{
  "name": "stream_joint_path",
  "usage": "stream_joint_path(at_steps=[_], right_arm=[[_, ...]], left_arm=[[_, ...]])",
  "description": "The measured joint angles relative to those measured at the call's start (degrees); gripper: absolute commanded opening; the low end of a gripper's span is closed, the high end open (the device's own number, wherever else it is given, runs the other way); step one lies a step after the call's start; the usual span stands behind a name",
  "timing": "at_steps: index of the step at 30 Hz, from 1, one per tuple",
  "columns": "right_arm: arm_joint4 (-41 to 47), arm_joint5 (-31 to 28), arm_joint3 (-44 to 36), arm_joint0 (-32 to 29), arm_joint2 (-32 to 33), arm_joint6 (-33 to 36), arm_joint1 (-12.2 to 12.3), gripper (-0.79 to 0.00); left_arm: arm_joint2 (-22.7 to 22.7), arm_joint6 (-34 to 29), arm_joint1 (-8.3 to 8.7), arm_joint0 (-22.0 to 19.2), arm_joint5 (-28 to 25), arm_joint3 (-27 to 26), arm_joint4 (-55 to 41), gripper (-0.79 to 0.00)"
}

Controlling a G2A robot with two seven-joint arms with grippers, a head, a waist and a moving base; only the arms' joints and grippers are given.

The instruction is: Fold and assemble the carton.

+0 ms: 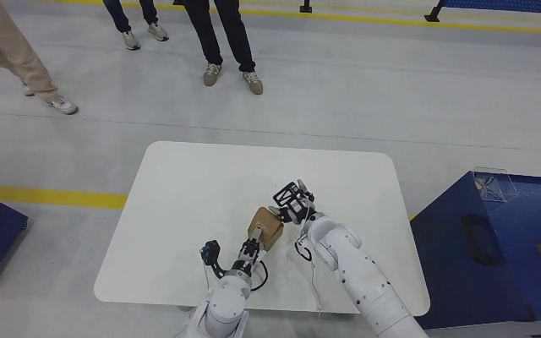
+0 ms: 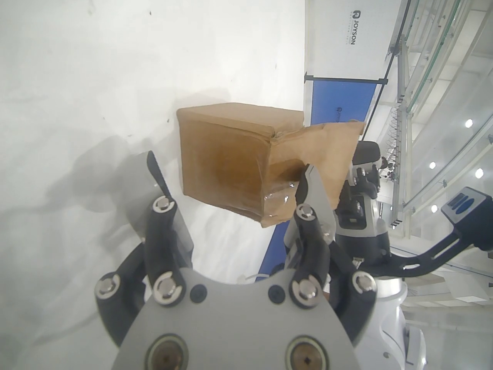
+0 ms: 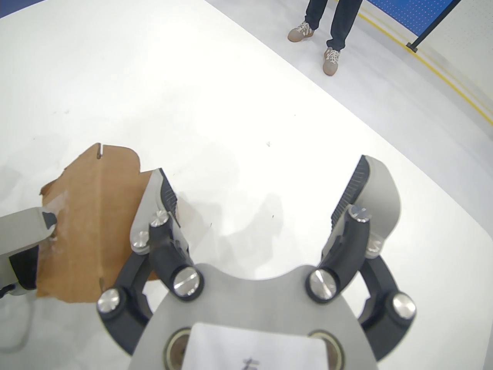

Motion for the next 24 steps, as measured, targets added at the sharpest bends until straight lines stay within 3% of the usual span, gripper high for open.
stream_joint_path(at_steps=[7, 22, 24], right_arm=[[0.76, -1.21, 1.65, 0.67, -0.61, 0.23, -0.33, 0.000], [1.51, -1.75, 1.91, 0.81, 0.28, -1.60, -0.42, 0.000], [1.67, -1.39, 1.97, 0.85, 0.66, -1.37, -0.39, 0.000]], left_arm=[[0.35, -0.04, 0.10, -0.36, 0.60, 0.15, -0.18, -0.160], [0.06, 0.88, 0.20, -0.46, -0.61, 0.23, -3.17, -0.206], [-0.17, 1.03, 0.21, -0.41, -1.18, 0.23, -4.12, -0.240]])
